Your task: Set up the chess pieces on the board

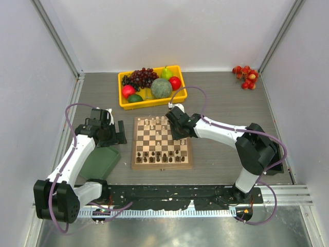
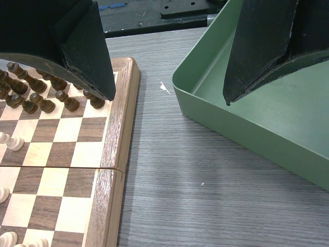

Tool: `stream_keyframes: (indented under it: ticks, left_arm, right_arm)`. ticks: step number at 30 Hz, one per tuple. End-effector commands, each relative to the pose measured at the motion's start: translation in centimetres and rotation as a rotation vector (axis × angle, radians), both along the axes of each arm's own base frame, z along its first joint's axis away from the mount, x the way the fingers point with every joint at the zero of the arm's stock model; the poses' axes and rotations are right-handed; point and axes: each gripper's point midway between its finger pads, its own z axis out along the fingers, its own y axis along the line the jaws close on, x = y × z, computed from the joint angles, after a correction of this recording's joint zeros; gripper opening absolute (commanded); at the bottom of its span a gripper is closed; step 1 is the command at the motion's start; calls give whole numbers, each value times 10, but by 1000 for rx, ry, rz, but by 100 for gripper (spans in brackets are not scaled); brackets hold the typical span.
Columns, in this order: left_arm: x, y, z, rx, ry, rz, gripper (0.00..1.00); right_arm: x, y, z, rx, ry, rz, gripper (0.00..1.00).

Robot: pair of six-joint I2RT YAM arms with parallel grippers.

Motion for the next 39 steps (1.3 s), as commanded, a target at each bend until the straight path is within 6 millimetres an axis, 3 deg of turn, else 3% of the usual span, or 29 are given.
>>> stream_keyframes:
  ticks: [1,15,21,26,33,39]
  left_arm:
    - [11,-3,9,-15,-40,-13,93]
    - [11,-2,6,-8,-28,-12,93]
    - [11,-1,6,-4,-27,-8,92]
    - [11,-1,6,-6,-27,-9,93]
    - [11,-3,6,-16,-26,-15,92]
    - [10,-3,6,-15,-27,-14,92]
  right_arm:
    - [10,8,12,32,-32,11,31]
    - [12,6,11,34,-31,16,17]
    - [7,5,39,89,-74,29,14]
    - [-15,-9,60,157,-94,25,14]
    - [-57,-31,39,192,-31,10,14]
    - [-70,-30,20,191,10,9,14]
